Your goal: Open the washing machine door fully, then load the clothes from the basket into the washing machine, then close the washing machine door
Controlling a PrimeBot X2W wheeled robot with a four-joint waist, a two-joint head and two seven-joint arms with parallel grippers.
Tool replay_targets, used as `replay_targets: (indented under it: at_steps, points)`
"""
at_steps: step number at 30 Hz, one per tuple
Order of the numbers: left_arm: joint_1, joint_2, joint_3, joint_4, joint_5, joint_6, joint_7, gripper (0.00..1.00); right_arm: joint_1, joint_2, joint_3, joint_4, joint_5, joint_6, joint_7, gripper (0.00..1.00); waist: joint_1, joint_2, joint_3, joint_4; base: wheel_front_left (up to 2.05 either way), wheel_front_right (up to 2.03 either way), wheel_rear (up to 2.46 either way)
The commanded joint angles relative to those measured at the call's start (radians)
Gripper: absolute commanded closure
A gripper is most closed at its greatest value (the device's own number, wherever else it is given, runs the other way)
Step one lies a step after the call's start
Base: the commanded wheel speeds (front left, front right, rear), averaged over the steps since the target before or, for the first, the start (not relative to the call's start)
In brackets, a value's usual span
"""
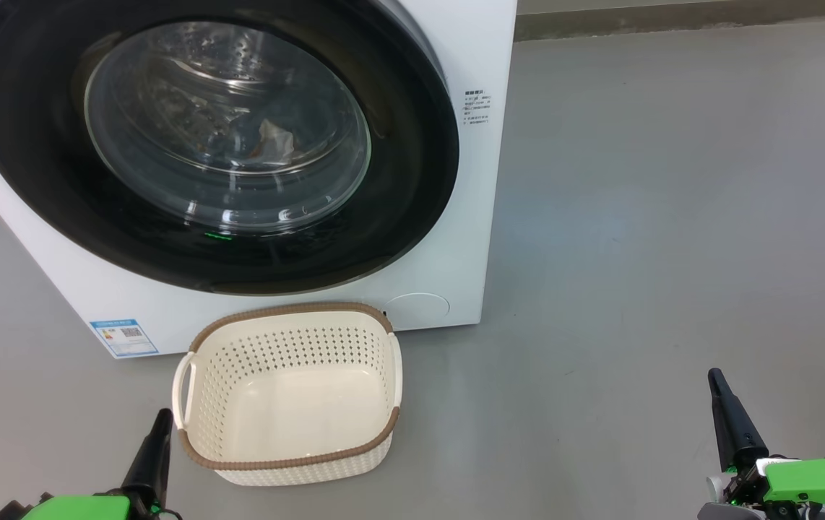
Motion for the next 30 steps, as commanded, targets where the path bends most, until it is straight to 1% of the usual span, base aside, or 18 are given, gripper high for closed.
replay_targets:
  at_steps: [1, 30]
  points:
    - [-0.041, 0.025, 0.034, -0.02, -0.008, -0.01, 0.006, 1.0, -0.04, -0.003, 0.022, -0.024, 0.004, -0.001, 0.008, 1.0, 0.0, 0.0, 0.0, 0.0, 0.0, 0.0, 0.0]
    - [-0.041, 0.025, 0.034, -0.02, -0.008, -0.01, 0.006, 1.0, -0.04, -0.003, 0.022, -0.024, 0.004, -0.001, 0.009, 1.0, 0.0, 0.0, 0.0, 0.0, 0.0, 0.0, 0.0]
